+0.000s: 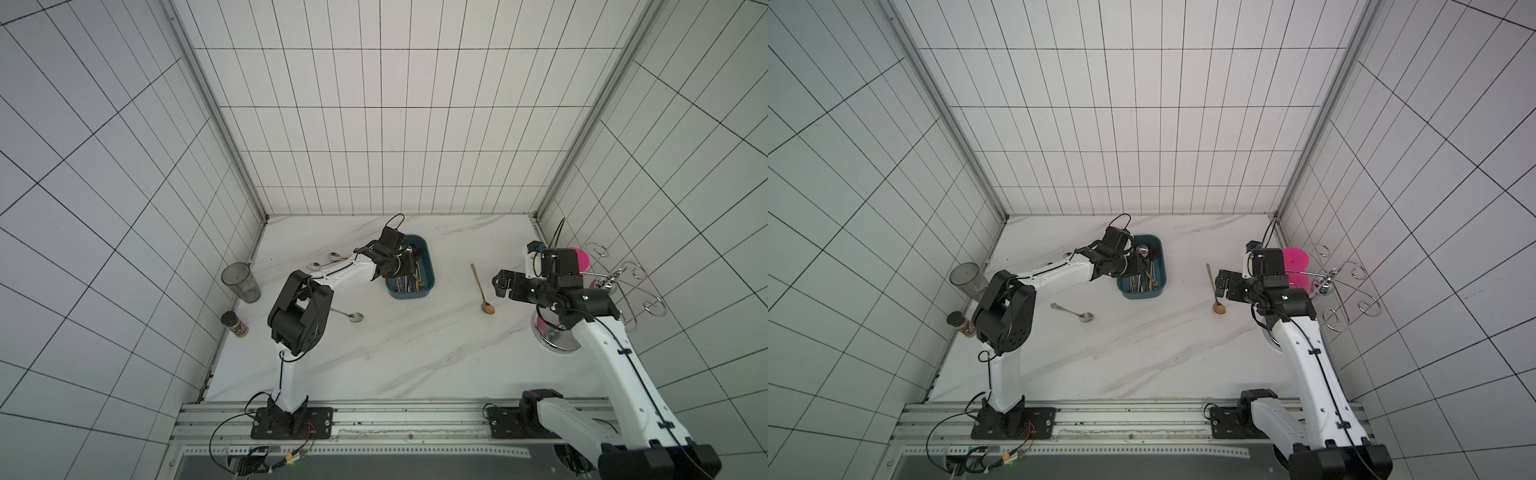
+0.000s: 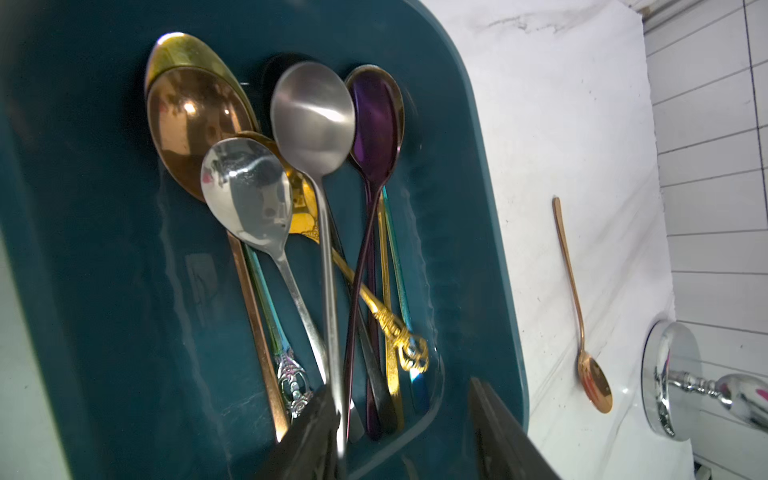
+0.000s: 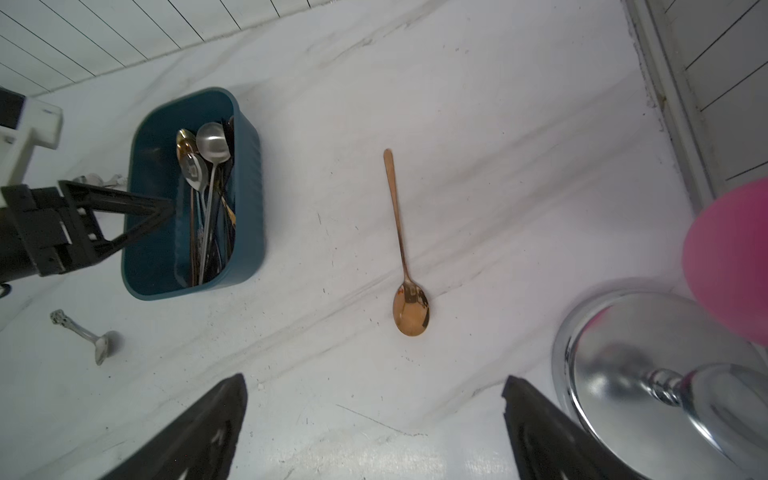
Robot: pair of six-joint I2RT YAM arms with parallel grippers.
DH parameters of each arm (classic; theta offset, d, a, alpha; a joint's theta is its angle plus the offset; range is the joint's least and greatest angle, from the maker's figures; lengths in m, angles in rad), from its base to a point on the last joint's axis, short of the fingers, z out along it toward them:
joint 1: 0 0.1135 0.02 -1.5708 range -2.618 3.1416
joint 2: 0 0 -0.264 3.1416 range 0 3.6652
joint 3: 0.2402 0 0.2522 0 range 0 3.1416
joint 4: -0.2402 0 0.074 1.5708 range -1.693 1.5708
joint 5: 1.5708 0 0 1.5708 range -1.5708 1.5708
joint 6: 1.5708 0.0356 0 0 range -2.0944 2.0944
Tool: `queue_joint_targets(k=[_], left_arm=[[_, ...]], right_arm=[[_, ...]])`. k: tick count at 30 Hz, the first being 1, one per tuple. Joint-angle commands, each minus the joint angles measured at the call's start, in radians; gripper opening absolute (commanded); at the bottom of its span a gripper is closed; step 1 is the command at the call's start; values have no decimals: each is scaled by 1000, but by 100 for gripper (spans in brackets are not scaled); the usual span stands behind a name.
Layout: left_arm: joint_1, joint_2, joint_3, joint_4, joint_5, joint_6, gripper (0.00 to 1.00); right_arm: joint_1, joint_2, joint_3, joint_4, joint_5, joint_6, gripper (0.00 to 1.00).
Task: Put the spoon into the storage box
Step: Place the spoon in the storage box, then pick up the spoon from the center of the board.
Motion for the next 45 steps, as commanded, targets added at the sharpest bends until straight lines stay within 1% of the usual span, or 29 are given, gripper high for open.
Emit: queue_joint_targets(k=[1, 6, 9, 10, 11, 20, 25, 26, 29, 32, 35, 39, 40, 42, 45], left_arm=[[-5, -80, -10, 22, -22, 3, 56], [-4, -175, -38, 31, -52, 40, 58], [0, -232, -71, 55, -58, 68, 61], [0, -251, -81, 64, -62, 85, 66], [0, -269, -89, 69, -67, 105, 68], [34, -390, -133, 81, -84, 278, 73], [92, -441, -162, 94, -47, 353, 77], [104, -452, -163, 88, -44, 369, 80], [154, -480, -172, 85, -23, 389, 82], [209, -505, -191, 98, 5, 396, 88], [268, -531, -203, 94, 29, 400, 91], [337, -561, -236, 114, 66, 396, 95], [355, -569, -241, 115, 75, 385, 95], [394, -582, -249, 115, 91, 368, 95], [433, -600, -269, 130, 106, 363, 96]], right_arm=[[-7, 43, 1, -70, 45, -19, 98], [-6, 116, 10, -79, 56, 5, 95], [-7, 166, 10, -79, 55, 5, 90], [-7, 182, 12, -79, 58, 6, 89], [-7, 195, 14, -83, 60, 9, 89], [-6, 308, 34, -44, 59, 48, 82], [0, 391, 54, -10, 65, 52, 77], [0, 408, 63, -7, 68, 54, 77], [8, 447, 74, 19, 68, 54, 76], [16, 498, 104, 21, 73, 50, 74], [26, 543, 125, 31, 74, 50, 73], [40, 614, 166, 30, 87, 35, 71], [43, 633, 178, 26, 91, 33, 69], [48, 661, 194, 26, 95, 31, 68], [53, 706, 218, 33, 100, 19, 65]])
